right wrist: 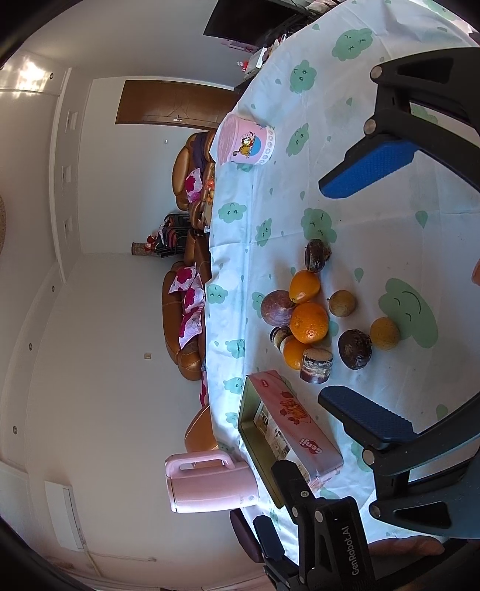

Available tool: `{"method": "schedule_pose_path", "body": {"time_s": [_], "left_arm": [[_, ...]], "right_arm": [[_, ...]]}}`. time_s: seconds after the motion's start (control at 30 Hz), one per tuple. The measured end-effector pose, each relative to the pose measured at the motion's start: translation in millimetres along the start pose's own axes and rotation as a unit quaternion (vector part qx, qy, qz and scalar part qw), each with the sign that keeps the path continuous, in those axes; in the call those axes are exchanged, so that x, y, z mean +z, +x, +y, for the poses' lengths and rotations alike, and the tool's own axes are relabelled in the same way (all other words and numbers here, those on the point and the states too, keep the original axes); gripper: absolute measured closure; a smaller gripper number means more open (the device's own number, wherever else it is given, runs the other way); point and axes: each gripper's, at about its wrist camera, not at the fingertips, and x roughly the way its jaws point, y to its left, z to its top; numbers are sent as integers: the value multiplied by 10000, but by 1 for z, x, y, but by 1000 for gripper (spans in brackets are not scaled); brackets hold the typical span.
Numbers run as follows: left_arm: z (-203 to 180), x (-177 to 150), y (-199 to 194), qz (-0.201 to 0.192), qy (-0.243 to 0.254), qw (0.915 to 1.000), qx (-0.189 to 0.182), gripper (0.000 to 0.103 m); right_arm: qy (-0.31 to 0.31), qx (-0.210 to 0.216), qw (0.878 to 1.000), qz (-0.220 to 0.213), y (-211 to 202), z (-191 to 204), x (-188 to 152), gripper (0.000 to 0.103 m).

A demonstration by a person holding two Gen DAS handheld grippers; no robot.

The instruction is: Organize fruits

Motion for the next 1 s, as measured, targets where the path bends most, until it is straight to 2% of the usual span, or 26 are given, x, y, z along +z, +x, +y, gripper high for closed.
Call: {"method": "schedule_pose_path", "body": {"time_s": [0.23,0.37,0.47,0.5,0.53,0.6,0.77,0.87,1.0], "left_arm": [[8,-4,2,83,10,10000,11,0],[-1,-8,14,240,29,9997,28,0],[-1,-12,23,463,4,9989,-100,0],[-1,-14,26,526,-28,9985,-148,0],[-1,-15,28,583,-56,9981,-195,0],[-1,-16,32,670,-109,9972,-315,0],[-5,-16,36,781,-133,9955,-522,1],[-11,-14,37,806,-49,9949,-599,3],[-22,-13,42,898,134,9933,-717,13]], "right_arm": [[41,-28,9999,147,8,-3,-5,1],[122,-21,9991,409,19,-8,-11,1],[35,23,9975,708,29,-8,-17,2],[49,71,9967,805,33,-8,-18,7],[46,92,9960,887,36,-9,-19,17],[-34,113,9946,1031,42,-7,-20,25],[-246,498,9881,1435,56,2,-22,26],[-265,776,9823,1685,65,3,-24,39],[-285,1104,9748,1918,73,5,-27,54]]}}
